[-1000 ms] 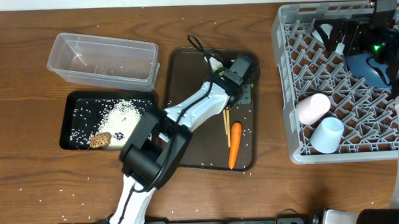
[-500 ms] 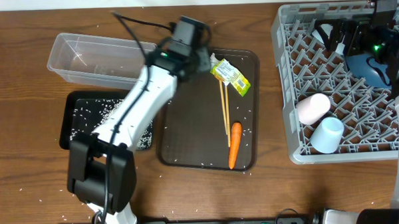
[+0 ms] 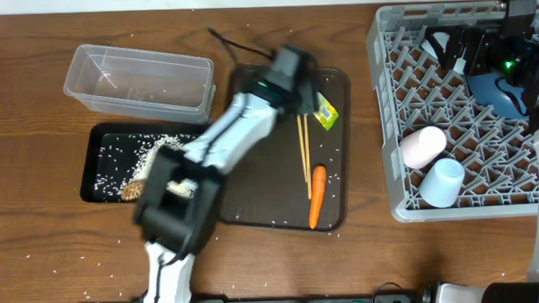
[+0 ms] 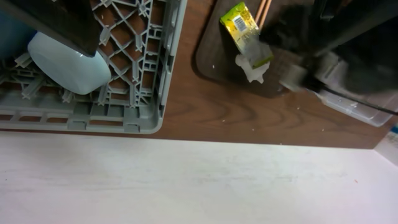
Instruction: Sort waste into correct bins and load items into the dishwasher rack
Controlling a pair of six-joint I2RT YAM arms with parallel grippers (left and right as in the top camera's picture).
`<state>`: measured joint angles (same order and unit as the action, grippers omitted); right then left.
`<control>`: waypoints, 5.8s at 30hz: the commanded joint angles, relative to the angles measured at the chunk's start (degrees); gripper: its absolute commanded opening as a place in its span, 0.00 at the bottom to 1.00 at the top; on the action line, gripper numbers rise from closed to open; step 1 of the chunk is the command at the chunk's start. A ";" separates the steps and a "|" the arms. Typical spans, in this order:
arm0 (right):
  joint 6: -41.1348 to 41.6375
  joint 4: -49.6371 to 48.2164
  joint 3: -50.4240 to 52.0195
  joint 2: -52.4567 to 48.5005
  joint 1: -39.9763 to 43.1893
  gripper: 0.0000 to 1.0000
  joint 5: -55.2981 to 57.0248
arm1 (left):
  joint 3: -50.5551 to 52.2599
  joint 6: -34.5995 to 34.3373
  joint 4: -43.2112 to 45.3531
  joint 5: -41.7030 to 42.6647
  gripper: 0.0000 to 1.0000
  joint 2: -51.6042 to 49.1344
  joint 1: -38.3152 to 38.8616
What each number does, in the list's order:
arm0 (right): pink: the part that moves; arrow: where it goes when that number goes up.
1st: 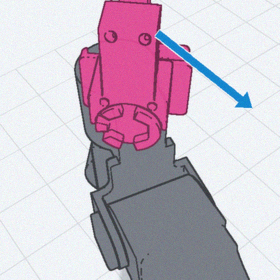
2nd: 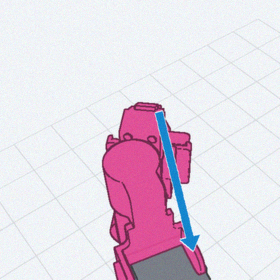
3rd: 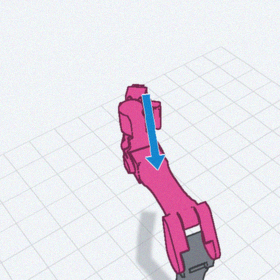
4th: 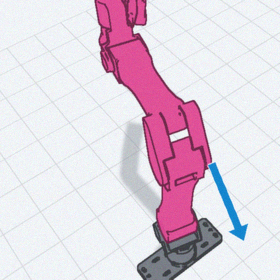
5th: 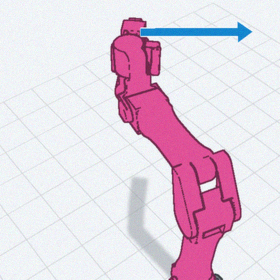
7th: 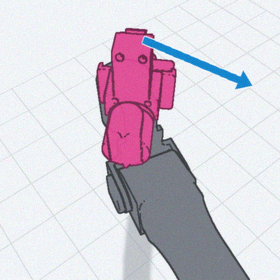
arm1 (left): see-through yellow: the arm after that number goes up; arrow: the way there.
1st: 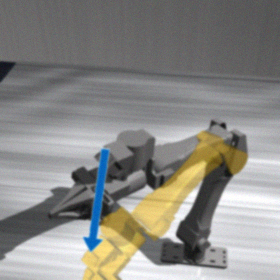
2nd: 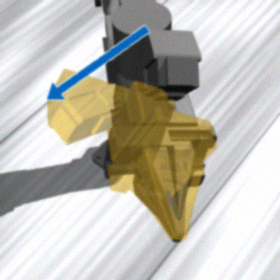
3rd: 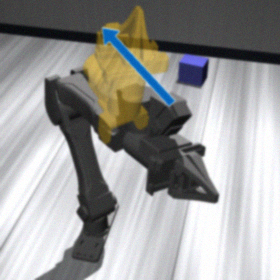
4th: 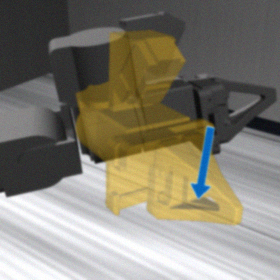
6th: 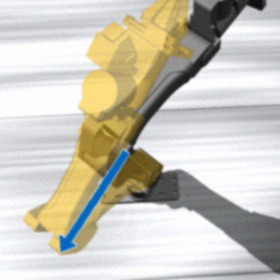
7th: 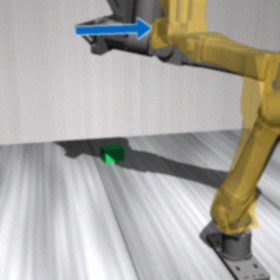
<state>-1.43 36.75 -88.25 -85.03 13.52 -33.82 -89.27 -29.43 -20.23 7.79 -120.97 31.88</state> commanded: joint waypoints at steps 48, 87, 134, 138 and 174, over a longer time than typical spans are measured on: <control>0.55 1.01 -0.02 -2.01 -1.60 0.99 3.61 | 0.13 2.03 -13.97 -5.95 0.06 11.69 -17.49; 0.55 1.31 -0.02 -2.01 -3.10 0.99 3.63 | 0.90 10.34 -17.07 -5.88 0.90 9.73 -12.41; 1.27 1.01 -0.02 -5.84 -3.41 0.99 4.42 | 1.16 32.39 -18.95 -2.49 0.90 9.92 4.87; 1.84 1.01 -0.02 -7.85 -5.44 0.99 3.32 | 1.16 32.15 -18.29 -2.45 0.90 7.34 6.23; 8.70 -4.59 -0.04 -3.30 -12.87 0.93 17.31 | 1.16 21.68 1.46 4.48 0.92 3.93 1.16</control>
<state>6.24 31.79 -87.92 -94.37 -3.44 -16.88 -88.31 -8.71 -21.37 10.59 -112.95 33.06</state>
